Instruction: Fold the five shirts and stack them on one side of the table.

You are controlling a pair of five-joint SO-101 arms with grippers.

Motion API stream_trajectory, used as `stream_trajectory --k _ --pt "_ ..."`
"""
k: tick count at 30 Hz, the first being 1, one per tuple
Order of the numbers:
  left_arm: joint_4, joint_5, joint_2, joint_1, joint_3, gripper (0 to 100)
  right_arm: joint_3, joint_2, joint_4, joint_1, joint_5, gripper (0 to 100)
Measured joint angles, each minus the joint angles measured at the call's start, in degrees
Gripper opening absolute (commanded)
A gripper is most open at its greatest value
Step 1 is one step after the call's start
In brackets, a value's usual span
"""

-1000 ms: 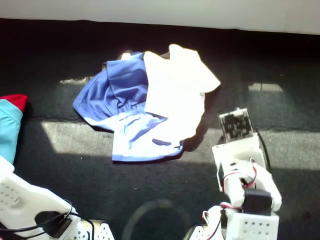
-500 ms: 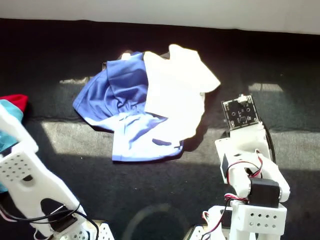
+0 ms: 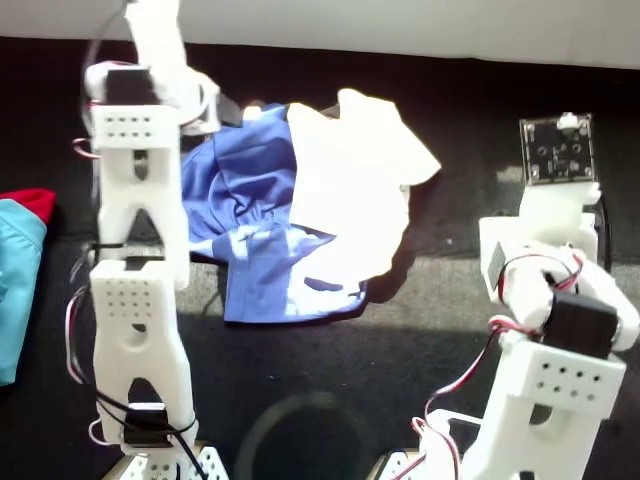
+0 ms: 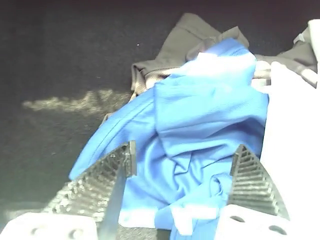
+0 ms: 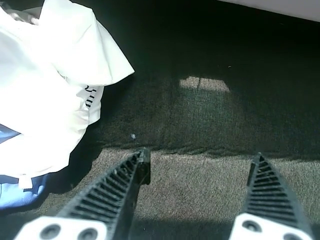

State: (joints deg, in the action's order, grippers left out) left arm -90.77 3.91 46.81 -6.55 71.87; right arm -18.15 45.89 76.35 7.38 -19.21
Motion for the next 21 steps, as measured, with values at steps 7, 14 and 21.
stream_trajectory --k 7,14,21 --pt "10.81 3.78 11.69 3.87 -0.62 30 5.36 -4.04 5.89 0.18 0.0 30.7" --pt "16.0 4.04 21.63 3.69 -0.26 18 5.36 -4.13 8.53 0.18 0.0 30.7" --pt "15.82 0.09 22.24 3.78 0.18 1 5.36 -4.13 10.9 0.18 0.0 30.7"
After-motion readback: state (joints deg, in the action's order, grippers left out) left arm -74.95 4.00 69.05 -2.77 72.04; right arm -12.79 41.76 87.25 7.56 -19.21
